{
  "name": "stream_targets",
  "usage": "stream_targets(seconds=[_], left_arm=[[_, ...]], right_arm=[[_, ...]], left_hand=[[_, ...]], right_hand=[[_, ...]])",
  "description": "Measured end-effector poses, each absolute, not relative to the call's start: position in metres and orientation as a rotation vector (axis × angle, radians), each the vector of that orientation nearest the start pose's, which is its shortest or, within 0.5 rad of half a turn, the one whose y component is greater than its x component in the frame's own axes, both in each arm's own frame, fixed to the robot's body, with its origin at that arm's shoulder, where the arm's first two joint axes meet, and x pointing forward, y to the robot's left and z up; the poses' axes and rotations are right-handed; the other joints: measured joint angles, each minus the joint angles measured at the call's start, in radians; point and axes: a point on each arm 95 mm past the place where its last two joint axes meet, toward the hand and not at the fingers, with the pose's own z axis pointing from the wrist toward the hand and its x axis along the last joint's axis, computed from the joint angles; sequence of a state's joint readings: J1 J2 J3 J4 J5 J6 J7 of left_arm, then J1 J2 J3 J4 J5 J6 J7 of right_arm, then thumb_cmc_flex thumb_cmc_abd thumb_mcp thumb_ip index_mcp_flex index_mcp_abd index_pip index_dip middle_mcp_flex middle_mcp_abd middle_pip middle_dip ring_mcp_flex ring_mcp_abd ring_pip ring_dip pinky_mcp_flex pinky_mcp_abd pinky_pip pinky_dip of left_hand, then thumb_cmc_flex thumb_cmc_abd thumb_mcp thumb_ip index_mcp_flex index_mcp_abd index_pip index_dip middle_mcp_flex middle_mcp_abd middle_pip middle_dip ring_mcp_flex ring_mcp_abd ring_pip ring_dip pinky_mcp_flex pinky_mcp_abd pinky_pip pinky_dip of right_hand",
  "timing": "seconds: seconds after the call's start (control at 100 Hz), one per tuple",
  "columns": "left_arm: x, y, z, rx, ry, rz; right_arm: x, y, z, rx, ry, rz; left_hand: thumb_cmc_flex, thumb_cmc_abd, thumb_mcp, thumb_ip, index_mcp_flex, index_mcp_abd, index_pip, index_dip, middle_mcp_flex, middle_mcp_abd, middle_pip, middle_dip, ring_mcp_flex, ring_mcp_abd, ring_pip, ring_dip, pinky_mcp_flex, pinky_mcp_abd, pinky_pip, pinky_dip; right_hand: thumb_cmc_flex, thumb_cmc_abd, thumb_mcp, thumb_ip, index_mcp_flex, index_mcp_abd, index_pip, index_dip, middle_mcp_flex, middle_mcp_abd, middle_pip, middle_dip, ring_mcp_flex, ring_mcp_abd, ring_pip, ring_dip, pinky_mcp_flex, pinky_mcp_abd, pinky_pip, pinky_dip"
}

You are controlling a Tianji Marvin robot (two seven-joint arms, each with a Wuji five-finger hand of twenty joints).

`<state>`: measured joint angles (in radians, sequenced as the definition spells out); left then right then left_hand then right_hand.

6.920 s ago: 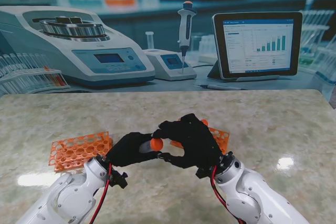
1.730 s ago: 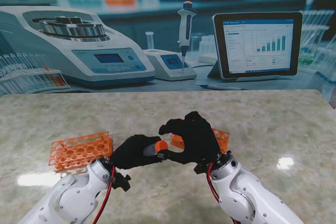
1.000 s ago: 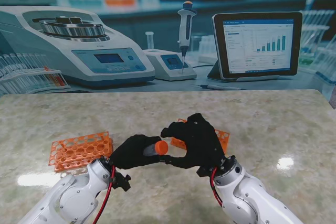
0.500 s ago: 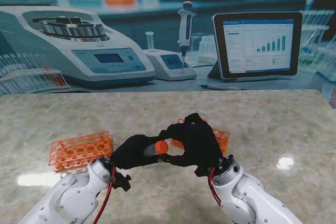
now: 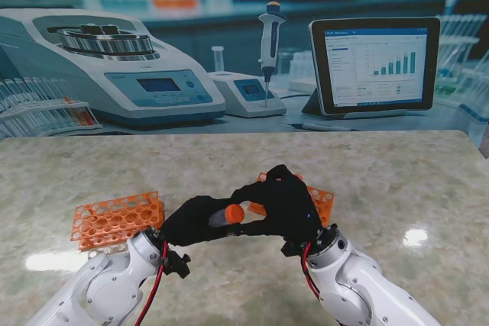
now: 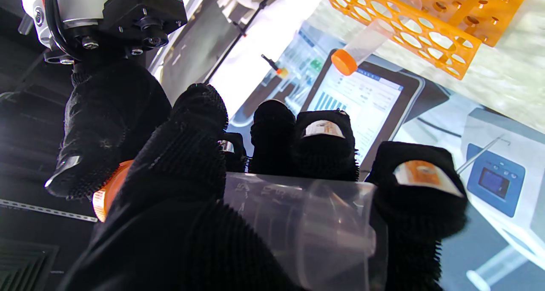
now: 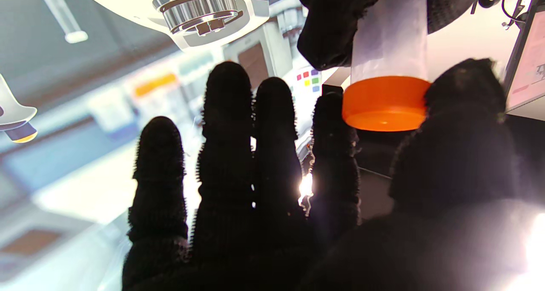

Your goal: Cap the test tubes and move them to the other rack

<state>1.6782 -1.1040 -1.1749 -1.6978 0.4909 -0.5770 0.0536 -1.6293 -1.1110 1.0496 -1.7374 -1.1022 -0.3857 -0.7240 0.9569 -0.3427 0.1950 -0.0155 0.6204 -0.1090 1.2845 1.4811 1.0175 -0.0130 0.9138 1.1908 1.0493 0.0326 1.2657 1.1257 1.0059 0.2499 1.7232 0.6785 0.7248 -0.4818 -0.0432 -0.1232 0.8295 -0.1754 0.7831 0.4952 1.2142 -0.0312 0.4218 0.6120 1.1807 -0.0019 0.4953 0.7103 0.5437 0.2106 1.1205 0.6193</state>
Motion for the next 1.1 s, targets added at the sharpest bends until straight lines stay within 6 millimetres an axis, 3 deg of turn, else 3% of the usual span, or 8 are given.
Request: stream_targets(seconds=[0.1,0.11,0.16,0.19,0.25,0.3,0.8,1.1], left_arm=[[0.335,-0.062,-0.301,-1.244,1.425,-2.451],[0.335,-0.062,-0.301,-1.244,1.425,-2.451],[0.335,-0.062,-0.301,-1.244,1.425,-2.451],[0.335,-0.062,-0.301,-1.244,1.425,-2.451],[0.335,-0.062,-0.302,-1.244,1.425,-2.451],[0.335,-0.062,-0.302,-1.245,1.425,-2.450],[0.335,-0.061,-0.303,-1.249,1.429,-2.443],[0.334,-0.061,-0.304,-1.249,1.430,-2.443]], right_arm=[[0.321,0.091,-0.259,0.548,1.082,2.326],[0.321,0.091,-0.259,0.548,1.081,2.327],[0.322,0.091,-0.259,0.550,1.081,2.328],[0.322,0.092,-0.259,0.552,1.080,2.329],[0.322,0.092,-0.259,0.556,1.077,2.332],[0.323,0.093,-0.259,0.557,1.077,2.333],[0.328,0.098,-0.261,0.564,1.073,2.321],[0.330,0.101,-0.263,0.572,1.053,2.316]], left_hand=[[0.000,0.000,0.000,0.000,0.000,0.000,0.000,0.000,0.000,0.000,0.000,0.000,0.000,0.000,0.000,0.000,0.000,0.000,0.000,0.000],[0.000,0.000,0.000,0.000,0.000,0.000,0.000,0.000,0.000,0.000,0.000,0.000,0.000,0.000,0.000,0.000,0.000,0.000,0.000,0.000],[0.000,0.000,0.000,0.000,0.000,0.000,0.000,0.000,0.000,0.000,0.000,0.000,0.000,0.000,0.000,0.000,0.000,0.000,0.000,0.000],[0.000,0.000,0.000,0.000,0.000,0.000,0.000,0.000,0.000,0.000,0.000,0.000,0.000,0.000,0.000,0.000,0.000,0.000,0.000,0.000],[0.000,0.000,0.000,0.000,0.000,0.000,0.000,0.000,0.000,0.000,0.000,0.000,0.000,0.000,0.000,0.000,0.000,0.000,0.000,0.000],[0.000,0.000,0.000,0.000,0.000,0.000,0.000,0.000,0.000,0.000,0.000,0.000,0.000,0.000,0.000,0.000,0.000,0.000,0.000,0.000],[0.000,0.000,0.000,0.000,0.000,0.000,0.000,0.000,0.000,0.000,0.000,0.000,0.000,0.000,0.000,0.000,0.004,0.000,0.000,-0.003],[0.000,0.000,0.000,0.000,0.000,0.000,0.000,0.000,0.000,0.000,0.000,0.000,0.000,0.000,0.000,0.000,0.005,0.000,0.000,-0.003]], right_hand=[[0.010,0.000,-0.009,0.000,0.001,0.000,0.007,-0.010,0.032,-0.010,0.001,0.003,0.020,-0.007,0.042,0.010,0.015,-0.001,0.011,0.000],[0.007,-0.002,0.007,-0.002,0.001,0.000,0.007,-0.011,0.033,-0.010,0.011,0.003,0.020,-0.007,0.042,0.010,0.016,-0.001,0.011,0.000],[-0.093,-0.059,0.251,-0.076,0.008,0.005,0.007,-0.013,0.048,-0.011,0.009,0.013,0.036,-0.009,0.045,0.010,0.023,-0.002,0.021,0.000],[-0.129,-0.079,0.340,-0.105,0.010,0.008,0.008,-0.013,0.059,-0.012,0.017,0.020,0.046,-0.010,0.047,0.010,0.027,-0.003,0.021,0.000],[-0.155,-0.099,0.408,-0.133,0.018,0.008,0.015,-0.013,0.063,-0.012,0.017,0.021,0.052,-0.010,0.046,0.010,0.036,-0.003,0.022,0.000],[-0.171,-0.107,0.434,-0.133,0.024,0.008,0.022,-0.013,0.073,-0.020,0.029,0.022,0.070,-0.011,0.060,0.013,0.043,-0.003,0.024,0.000],[-0.248,-0.113,0.461,-0.134,0.100,-0.001,0.095,-0.008,0.134,-0.036,0.065,0.024,0.097,-0.013,0.133,0.033,0.080,-0.013,0.045,0.012],[-0.298,-0.113,0.468,-0.134,0.152,-0.029,0.131,0.035,0.136,-0.037,0.091,0.033,0.107,-0.015,0.184,0.034,0.089,-0.014,0.057,0.018]])
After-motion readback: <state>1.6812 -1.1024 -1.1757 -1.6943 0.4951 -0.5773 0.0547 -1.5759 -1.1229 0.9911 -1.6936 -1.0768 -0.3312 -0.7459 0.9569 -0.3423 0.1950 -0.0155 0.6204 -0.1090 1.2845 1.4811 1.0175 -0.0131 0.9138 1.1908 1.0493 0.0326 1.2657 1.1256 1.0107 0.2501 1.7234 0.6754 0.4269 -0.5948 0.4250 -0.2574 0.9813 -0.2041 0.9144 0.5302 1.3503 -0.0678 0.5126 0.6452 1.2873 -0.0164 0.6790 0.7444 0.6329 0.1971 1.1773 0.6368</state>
